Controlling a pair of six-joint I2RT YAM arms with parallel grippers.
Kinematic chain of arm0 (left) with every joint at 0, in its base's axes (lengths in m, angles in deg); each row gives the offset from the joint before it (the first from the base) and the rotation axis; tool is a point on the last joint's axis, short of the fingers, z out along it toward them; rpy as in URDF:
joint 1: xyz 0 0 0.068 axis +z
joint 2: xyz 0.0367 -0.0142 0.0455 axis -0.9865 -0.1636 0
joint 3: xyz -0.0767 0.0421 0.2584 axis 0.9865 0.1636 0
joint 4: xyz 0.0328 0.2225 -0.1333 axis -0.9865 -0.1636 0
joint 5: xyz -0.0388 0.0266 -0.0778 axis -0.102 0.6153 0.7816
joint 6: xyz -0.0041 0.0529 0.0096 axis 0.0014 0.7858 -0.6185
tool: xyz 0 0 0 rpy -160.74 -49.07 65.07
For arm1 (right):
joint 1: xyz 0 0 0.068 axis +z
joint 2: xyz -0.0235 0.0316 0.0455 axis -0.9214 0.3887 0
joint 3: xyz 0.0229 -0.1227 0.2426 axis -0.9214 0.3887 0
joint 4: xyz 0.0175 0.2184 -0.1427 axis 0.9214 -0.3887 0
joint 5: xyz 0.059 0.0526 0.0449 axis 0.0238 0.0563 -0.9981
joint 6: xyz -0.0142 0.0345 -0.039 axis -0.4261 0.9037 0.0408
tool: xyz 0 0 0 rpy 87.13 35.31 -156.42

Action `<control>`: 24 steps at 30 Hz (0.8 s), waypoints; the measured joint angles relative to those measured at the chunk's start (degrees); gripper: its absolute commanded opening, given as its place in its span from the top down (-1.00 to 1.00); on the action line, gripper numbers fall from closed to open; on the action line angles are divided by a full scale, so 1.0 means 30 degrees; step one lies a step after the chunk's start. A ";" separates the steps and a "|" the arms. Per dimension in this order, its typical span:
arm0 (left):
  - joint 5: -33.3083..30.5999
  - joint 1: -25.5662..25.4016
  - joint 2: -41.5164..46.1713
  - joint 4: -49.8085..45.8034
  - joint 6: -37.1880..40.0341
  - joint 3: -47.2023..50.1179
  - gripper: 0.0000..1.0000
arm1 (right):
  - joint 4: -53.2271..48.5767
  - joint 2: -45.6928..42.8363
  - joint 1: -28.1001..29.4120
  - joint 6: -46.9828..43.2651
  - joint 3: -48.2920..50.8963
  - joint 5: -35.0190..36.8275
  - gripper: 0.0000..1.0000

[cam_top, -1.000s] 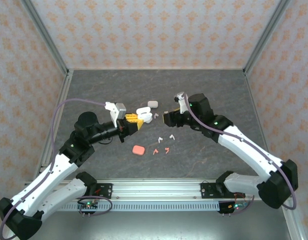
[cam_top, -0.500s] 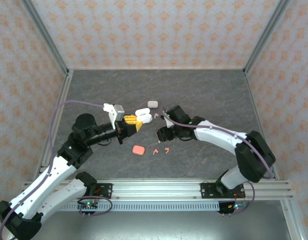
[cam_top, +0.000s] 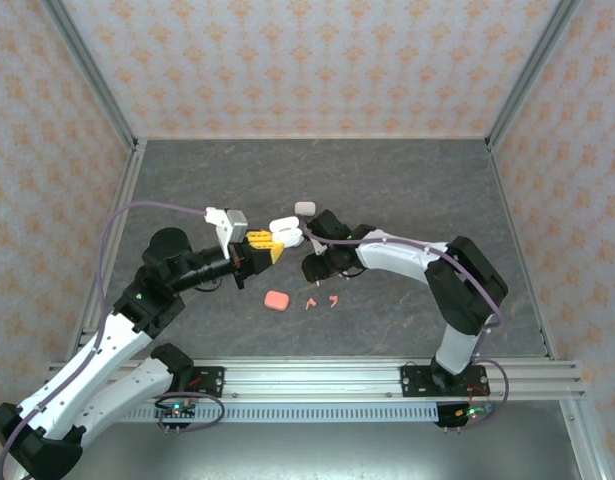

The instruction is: Insert the wireless bluetooth earbuds into the charging case

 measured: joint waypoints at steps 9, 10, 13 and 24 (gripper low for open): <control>0.0000 0.0000 0.0007 -0.0015 0.0000 0.0000 1.00 | -0.0342 0.1297 -0.0044 -0.0189 -0.0233 0.0007 0.23; -0.0007 0.0000 0.0000 -0.0015 0.0000 0.0000 1.00 | -0.0350 0.1326 -0.0044 -0.0197 -0.0291 -0.0022 0.25; 0.0000 0.0000 0.0000 -0.0036 0.0007 0.0000 1.00 | -0.0437 0.1377 -0.0044 -0.0197 -0.0306 -0.0073 0.32; -0.0007 0.0000 0.0007 -0.0313 0.0015 0.0000 1.00 | -0.0969 0.1297 -0.0036 -0.0342 -0.0306 -0.0452 0.63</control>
